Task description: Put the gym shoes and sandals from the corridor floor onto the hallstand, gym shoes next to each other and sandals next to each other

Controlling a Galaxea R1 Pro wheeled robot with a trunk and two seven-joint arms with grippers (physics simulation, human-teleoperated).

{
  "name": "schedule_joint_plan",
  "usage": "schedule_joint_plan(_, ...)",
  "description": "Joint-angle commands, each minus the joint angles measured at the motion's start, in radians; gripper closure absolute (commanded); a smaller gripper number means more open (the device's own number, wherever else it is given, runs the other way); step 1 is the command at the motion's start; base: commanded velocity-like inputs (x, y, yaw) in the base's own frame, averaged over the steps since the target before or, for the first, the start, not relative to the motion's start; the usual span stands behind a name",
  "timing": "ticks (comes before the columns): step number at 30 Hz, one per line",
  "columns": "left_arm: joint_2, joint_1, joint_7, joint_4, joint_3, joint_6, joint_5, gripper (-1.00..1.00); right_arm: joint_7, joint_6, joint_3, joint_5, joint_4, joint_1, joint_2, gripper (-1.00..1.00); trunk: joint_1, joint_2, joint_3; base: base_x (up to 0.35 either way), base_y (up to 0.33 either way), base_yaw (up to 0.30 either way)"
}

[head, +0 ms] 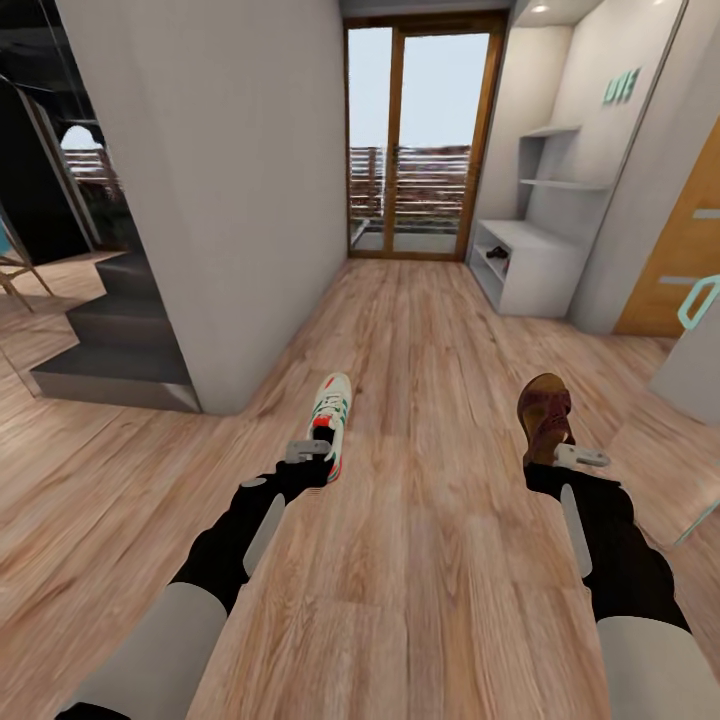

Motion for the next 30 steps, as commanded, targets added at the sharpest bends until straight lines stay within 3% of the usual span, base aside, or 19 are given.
schedule_joint_plan(1,0.0,0.0,0.0,-0.001,0.0,0.006,0.007,1.0,0.0,0.005,0.0,0.003,-0.001,0.0,0.0,1.0,0.0,0.0,-0.001,0.347,-0.093,0.0)
schedule_joint_plan(30,0.0,0.0,0.0,-0.001,0.0,0.006,0.007,1.0,0.0,0.005,0.0,0.003,-0.001,0.0,0.0,1.0,0.0,0.0,-0.001,0.347,-0.093,0.0)
